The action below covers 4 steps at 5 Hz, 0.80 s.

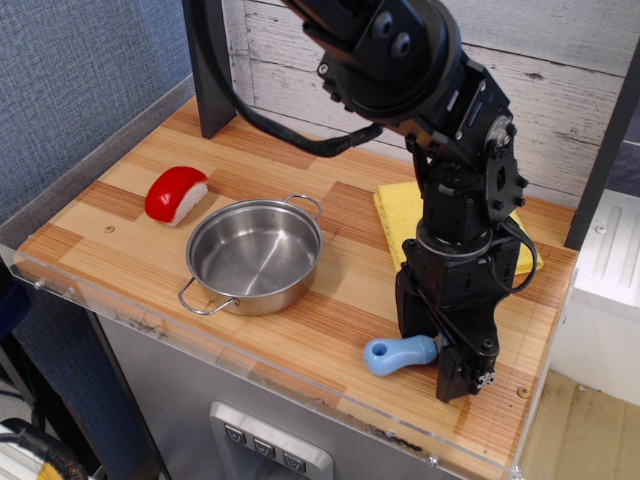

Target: Put the spoon right above the pot.

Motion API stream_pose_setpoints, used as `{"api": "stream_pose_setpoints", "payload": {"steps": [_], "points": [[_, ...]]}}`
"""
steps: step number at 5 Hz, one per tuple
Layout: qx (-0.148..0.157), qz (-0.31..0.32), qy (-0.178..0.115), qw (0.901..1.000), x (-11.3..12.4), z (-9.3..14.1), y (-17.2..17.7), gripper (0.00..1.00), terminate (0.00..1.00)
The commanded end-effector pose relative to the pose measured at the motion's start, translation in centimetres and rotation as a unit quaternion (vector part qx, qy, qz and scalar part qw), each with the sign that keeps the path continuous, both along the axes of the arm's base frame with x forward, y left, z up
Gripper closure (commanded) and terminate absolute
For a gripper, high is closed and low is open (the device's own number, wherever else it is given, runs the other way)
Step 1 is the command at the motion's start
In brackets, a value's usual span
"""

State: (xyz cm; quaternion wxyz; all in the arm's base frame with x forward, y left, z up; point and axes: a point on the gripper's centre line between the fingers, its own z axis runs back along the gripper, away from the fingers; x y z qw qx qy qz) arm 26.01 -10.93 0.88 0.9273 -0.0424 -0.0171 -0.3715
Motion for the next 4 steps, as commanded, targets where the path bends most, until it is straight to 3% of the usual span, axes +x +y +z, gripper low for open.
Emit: {"api": "stream_pose_setpoints", "payload": {"steps": [1,3,4], "points": [[0.001,-0.002,-0.023,0.9997,0.3,0.8,-0.2,1.0,0.0],[0.009,-0.001,-0.035,0.9993,0.1,1.5,-0.3,1.0,0.0],[-0.005,0.014,-0.044,0.9989,0.2,3.0,0.0,1.0,0.0]]}}
